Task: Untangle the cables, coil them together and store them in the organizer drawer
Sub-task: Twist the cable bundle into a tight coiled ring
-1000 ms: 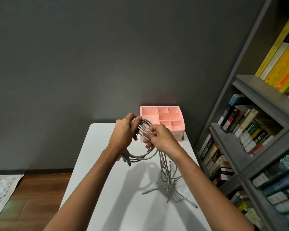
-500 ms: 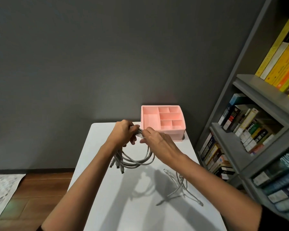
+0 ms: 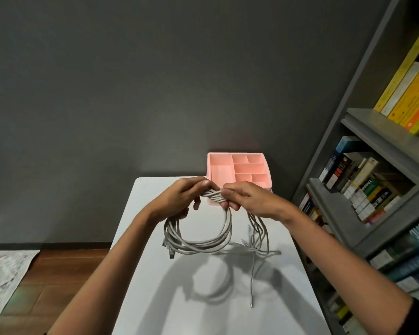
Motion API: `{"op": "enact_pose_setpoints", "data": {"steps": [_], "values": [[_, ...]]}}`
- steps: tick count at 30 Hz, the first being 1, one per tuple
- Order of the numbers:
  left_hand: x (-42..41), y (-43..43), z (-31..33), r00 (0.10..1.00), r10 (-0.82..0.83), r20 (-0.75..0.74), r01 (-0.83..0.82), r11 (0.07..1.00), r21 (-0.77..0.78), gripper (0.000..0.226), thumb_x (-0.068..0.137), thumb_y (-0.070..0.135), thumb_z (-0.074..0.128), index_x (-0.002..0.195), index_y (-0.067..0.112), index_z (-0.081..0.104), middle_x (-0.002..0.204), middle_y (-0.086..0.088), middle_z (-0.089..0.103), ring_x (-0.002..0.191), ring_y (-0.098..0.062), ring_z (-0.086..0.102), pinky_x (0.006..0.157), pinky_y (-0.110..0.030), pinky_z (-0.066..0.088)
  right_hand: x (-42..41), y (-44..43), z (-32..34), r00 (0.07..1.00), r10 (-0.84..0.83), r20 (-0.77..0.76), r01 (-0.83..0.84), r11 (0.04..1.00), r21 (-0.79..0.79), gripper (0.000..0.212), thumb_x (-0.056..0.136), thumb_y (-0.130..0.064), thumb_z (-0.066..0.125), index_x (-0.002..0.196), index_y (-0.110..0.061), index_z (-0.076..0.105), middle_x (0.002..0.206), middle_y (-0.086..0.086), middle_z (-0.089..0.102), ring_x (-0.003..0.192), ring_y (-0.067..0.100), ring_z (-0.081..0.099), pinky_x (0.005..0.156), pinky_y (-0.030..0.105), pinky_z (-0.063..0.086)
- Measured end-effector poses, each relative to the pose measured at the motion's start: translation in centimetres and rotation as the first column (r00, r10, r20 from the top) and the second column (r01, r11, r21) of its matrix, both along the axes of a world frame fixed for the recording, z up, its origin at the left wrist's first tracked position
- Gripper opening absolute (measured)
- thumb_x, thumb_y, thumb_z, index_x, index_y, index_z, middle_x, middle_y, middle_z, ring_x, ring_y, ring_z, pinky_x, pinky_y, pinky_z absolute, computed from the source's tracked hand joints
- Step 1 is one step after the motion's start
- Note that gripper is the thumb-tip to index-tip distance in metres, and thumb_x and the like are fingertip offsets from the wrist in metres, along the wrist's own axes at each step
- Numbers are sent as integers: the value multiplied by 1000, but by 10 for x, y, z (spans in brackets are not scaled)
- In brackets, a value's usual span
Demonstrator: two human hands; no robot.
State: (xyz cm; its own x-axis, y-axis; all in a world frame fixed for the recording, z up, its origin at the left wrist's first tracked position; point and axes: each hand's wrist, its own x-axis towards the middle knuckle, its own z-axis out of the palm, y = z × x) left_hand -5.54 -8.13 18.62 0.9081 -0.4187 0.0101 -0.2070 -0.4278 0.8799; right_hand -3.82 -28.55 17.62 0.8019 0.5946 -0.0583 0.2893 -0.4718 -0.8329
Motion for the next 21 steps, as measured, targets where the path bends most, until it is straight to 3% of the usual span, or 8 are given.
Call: {"op": "enact_pose_setpoints", "data": {"steps": [3,5,8,11,14,17,21], "values": [[0,-2,2,997,-42,58,45,998,-45,17,91,13,62,107,11,67,67,18,58,49,-1,52,34,-20,37,1,-6,6,996,29,-88,-22,996,83,32,101,-28,39,79,-18,60,56,-13,49,64,6,43,65,14,36],[4,-1,0,985,-38,169,37,999,9,23,76,16,79,95,24,69,68,7,57,54,-8,54,33,-25,42,1,-7,6,992,44,-117,-31,993,111,32,101,-27,39,81,-15,61,56,-13,49,63,5,42,66,13,36],[8,1,-2,954,-52,297,22,994,106,16,75,21,80,88,24,70,59,0,52,46,-11,47,32,-27,42,-1,-5,6,993,36,-108,-24,994,111,29,101,-23,44,83,-11,63,56,-12,52,63,7,43,65,17,37],[11,2,-2,943,-60,329,-4,982,190,16,79,21,77,91,12,71,55,10,47,43,-11,45,33,-26,42,-4,-2,9,1000,2,19,0,997,-75,17,98,-20,52,87,-13,61,66,-5,63,60,6,53,60,18,42],[12,0,-1,929,-85,361,-12,966,259,17,78,17,78,91,6,73,55,15,49,47,-4,50,39,-9,35,-8,4,4,971,-88,223,146,955,-257,18,96,-19,54,81,-24,49,81,-1,65,72,12,64,66,28,51],[13,0,-1,927,-79,366,-22,964,263,19,76,17,79,90,6,74,50,18,50,48,-1,50,40,-7,33,-10,9,-2,928,-119,353,231,928,-294,14,96,-17,55,82,-21,53,78,-1,62,73,16,62,69,37,52],[11,4,-7,946,53,320,-95,988,118,19,70,22,83,86,18,76,49,10,50,37,-10,41,34,-22,38,-5,-2,-3,992,-123,-15,123,991,57,20,98,-17,52,79,-19,61,68,-2,59,63,4,55,65,20,48]]}}
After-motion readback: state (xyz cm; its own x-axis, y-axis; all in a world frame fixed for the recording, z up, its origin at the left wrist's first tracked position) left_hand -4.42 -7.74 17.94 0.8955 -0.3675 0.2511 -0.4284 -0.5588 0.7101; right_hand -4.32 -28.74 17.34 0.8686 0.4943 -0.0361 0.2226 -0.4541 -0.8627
